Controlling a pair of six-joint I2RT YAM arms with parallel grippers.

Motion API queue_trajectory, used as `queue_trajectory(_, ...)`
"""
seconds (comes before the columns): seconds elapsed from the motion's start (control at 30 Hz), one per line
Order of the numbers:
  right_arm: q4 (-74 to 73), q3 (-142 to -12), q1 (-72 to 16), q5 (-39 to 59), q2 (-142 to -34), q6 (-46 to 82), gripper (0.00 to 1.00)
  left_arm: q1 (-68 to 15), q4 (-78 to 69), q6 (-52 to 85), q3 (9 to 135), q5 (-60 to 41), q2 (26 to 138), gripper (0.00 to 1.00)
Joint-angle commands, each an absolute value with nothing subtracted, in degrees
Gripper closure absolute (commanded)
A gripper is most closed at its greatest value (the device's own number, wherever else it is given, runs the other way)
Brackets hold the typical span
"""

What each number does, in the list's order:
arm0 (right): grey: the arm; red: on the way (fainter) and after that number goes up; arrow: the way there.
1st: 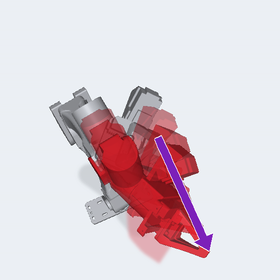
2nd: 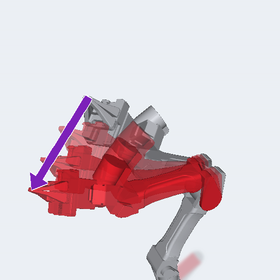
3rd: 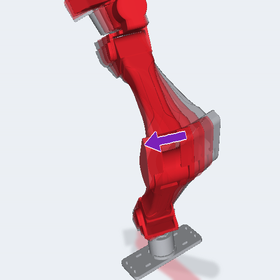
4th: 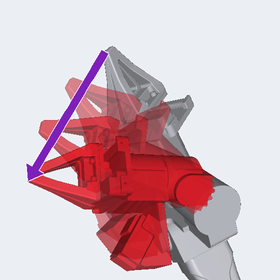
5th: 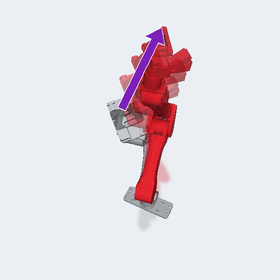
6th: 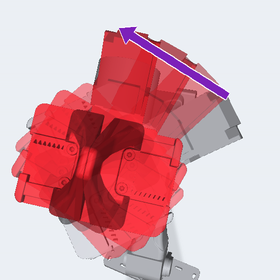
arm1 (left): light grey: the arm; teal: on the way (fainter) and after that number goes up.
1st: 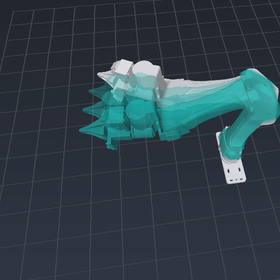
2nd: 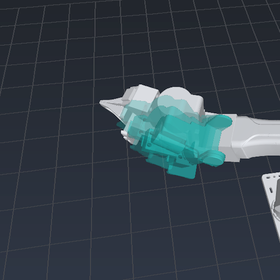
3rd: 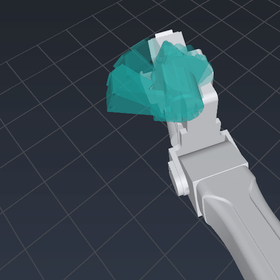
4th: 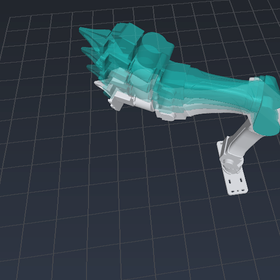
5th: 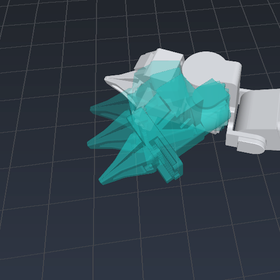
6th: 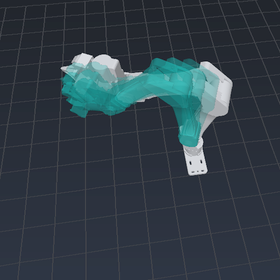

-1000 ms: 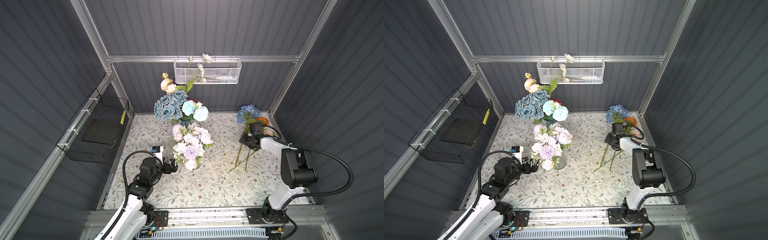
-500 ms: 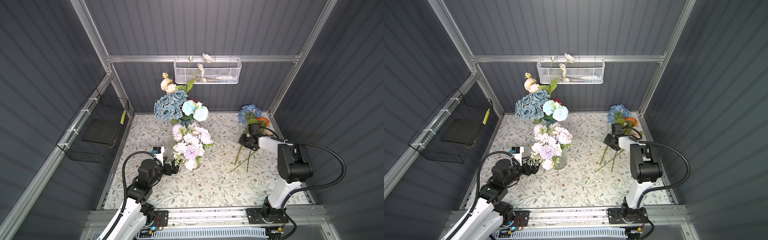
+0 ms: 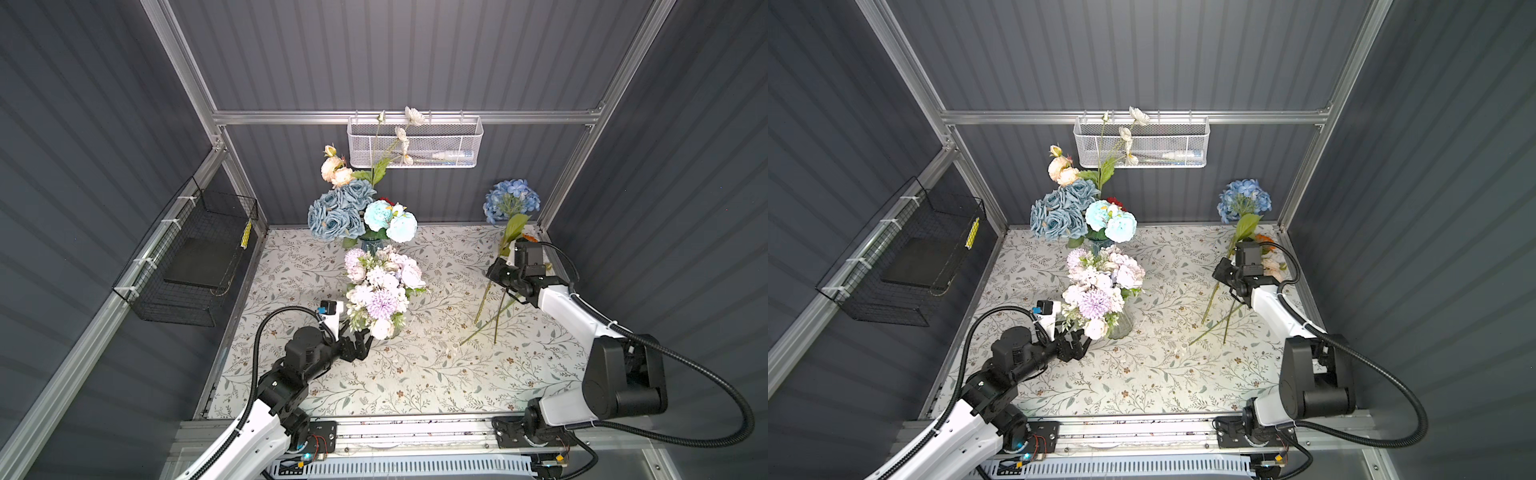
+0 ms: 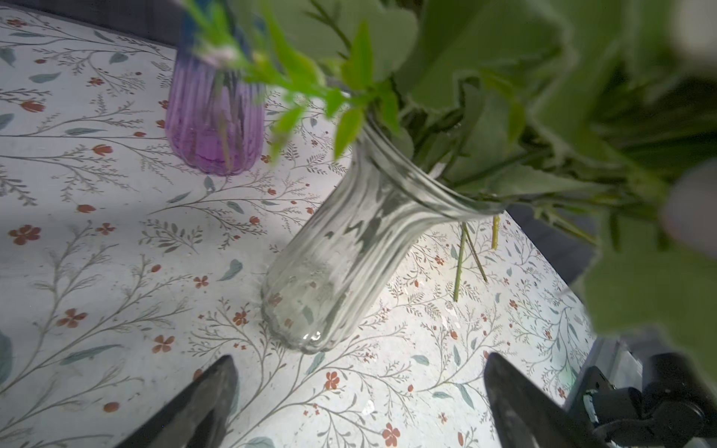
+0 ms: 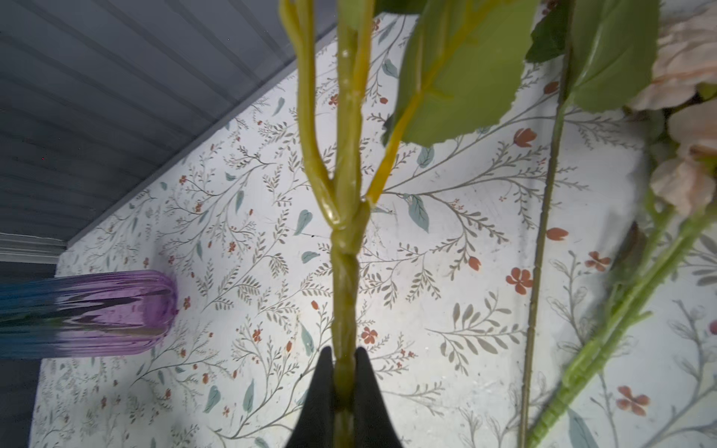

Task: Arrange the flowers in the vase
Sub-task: 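Lift the blue hydrangea upright and carry it toward the clear vase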

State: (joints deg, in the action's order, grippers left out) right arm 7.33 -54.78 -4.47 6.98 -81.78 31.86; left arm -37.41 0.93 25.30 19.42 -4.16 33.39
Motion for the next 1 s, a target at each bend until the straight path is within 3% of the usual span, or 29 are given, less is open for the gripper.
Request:
queue_trajectory(0.0,6.4,-53.4,-5.5,8.8,-78.1,32.9,1.0,-43.3,-5.7,25.4,19.7,1.9,37.9,0.01)
queue_trajectory(0.17,5.3,-51.3,-8.3,7.4,-71.8,32.8,1.0,-51.9,-13.9,24.1,21.9,10.7,45.6,0.01)
queue_trajectory(0.57,-1.1,-44.1,-18.7,-1.0,-56.5,29.4,1.0,-51.9,-17.3,24.3,26.2,24.9,46.9,0.01)
queue_trajectory(0.97,-19.2,-37.6,-25.7,1.0,-52.8,24.8,1.0,-51.9,-21.6,21.0,31.3,27.4,50.1,0.01)
